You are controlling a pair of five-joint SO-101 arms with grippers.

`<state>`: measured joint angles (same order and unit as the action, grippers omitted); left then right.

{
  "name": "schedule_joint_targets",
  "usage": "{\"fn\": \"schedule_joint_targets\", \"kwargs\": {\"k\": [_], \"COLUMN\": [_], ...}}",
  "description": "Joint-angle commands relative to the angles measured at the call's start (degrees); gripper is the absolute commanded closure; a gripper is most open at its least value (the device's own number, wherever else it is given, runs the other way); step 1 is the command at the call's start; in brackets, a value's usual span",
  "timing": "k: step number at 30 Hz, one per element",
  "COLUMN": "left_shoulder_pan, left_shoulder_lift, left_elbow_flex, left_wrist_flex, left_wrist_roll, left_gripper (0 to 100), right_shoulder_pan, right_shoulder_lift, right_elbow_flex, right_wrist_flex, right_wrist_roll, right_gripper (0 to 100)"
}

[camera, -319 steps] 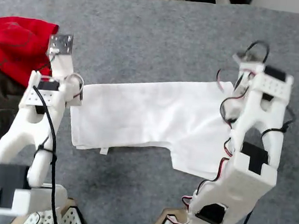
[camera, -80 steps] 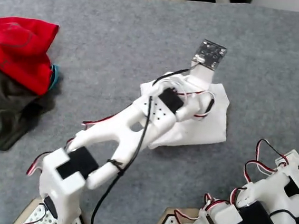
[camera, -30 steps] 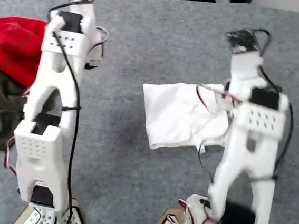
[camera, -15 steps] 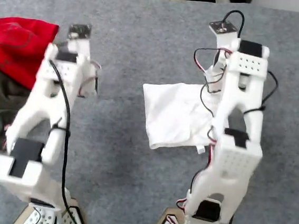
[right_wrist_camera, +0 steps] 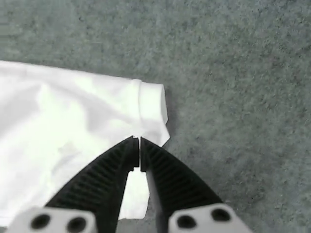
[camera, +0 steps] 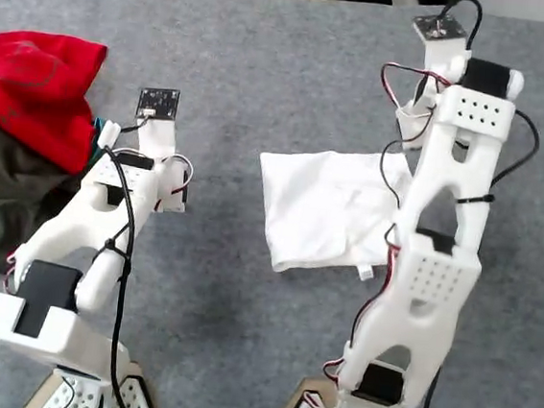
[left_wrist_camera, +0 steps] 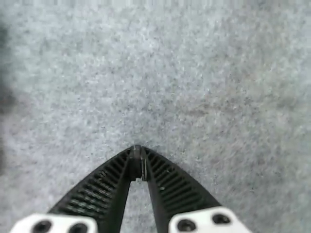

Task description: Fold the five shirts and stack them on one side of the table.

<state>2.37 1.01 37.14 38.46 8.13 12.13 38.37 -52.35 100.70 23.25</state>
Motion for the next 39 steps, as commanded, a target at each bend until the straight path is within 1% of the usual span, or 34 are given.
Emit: {"fn": "schedule_joint_targets", "kwargs": {"k": [1,5,10,16,19,21,25,31,34,36,37,39], "left_shoulder_pan": [0.57,0.57,0.4,0.22,0.22,0.22,0.22,0.22,0.22,0.22,0.22,0.22], "left_shoulder_lift": [-0.44,-0.44,-0.44,-0.44,-0.44,-0.44,-0.44,-0.44,-0.44,-0.44,-0.44,-0.44], "left_elbow_flex": [-0.22,0.13,0.13,0.13,0.13,0.13,0.13,0.13,0.13,0.13,0.13,0.13], "left_wrist_flex": [0.44,0.44,0.53,0.53,0.53,0.53,0.53,0.53,0.53,0.53,0.53,0.53], "left_wrist_roll": [0.44,0.44,0.44,0.44,0.44,0.44,0.44,0.35,0.35,0.35,0.35,0.35], "left_gripper": [97,97,97,97,97,97,97,97,97,97,97,97], "right_shoulder_pan": [-2.64,-5.19,-4.57,-0.79,2.11,3.52,4.4,3.96,2.73,0.26,-1.23,-2.37], "right_shoulder_lift": [-12.0,-18.86,-19.03,-12.97,-6.2,-1.36,2.95,3.3,3.3,3.38,3.21,1.27], "right_elbow_flex": [16.04,29.23,36.0,34.07,31.87,29.32,18.24,-0.4,-8.57,-13.23,-13.85,-11.3], "right_wrist_flex": [0.26,-2.2,-11.69,-23.65,-30.68,-33.32,-28.04,-17.14,-8.26,-0.35,1.05,0.7], "right_wrist_roll": [-0.44,-0.35,-0.35,-0.35,-0.35,-0.35,-0.35,-0.35,-0.35,-0.35,-0.44,-0.53], "right_gripper": [98.5,98.5,98.5,98.4,98.4,98.4,98.4,98.4,98.4,98.4,98.4,98.4]}}
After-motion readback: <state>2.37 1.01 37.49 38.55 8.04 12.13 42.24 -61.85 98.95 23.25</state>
